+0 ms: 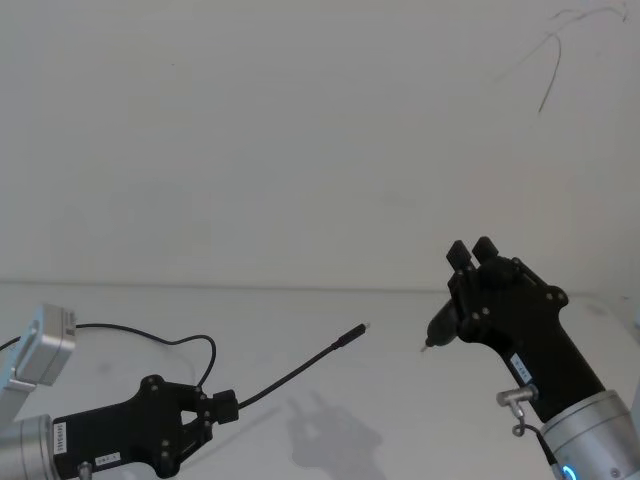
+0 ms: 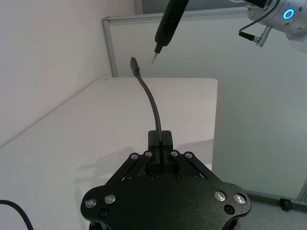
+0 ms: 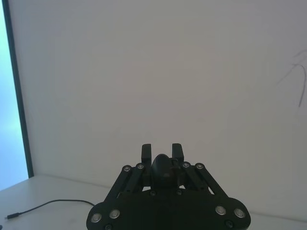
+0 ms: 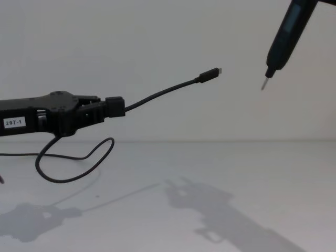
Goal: Pick up the data cable with the one hand.
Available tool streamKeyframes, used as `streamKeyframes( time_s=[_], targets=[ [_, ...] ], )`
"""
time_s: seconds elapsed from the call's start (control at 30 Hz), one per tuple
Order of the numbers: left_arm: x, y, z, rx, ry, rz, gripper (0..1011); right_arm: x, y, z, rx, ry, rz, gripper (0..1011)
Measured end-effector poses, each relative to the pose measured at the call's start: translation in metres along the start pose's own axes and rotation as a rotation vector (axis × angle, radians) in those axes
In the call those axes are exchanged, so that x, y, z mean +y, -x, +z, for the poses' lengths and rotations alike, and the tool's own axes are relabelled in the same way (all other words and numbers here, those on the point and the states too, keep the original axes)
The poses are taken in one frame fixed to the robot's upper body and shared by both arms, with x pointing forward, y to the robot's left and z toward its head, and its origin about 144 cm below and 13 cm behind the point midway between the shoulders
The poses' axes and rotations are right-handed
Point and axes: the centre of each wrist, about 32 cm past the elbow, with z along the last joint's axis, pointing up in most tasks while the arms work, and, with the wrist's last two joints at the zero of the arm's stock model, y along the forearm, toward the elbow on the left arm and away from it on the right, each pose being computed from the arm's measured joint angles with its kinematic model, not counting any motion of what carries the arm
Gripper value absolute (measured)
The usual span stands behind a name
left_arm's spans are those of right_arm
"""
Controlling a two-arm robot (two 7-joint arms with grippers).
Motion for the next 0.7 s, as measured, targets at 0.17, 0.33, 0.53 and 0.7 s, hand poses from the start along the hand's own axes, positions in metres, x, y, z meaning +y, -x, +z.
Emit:
streamKeyframes(
  time_s=[0.17,0.33,0.53,0.7],
  targets=[
    [0.0,0.0,0.0,0.0,0.0,0.0,40,0.005,0.001,-0.004,0.007,-0.009,0.019,251],
    [0.0,0.0,0.0,0.0,0.0,0.0,40,0.013,0.005,-0.012,0.012,-0.014,0.036,251],
    [0.0,0.0,0.0,0.0,0.0,0.0,40,0.022,0.012,-0.021,0.018,-0.023,0.061,251],
    [0.0,0.0,0.0,0.0,0.0,0.0,40,0.026,0.017,-0.027,0.02,-0.03,0.082,251]
  ],
)
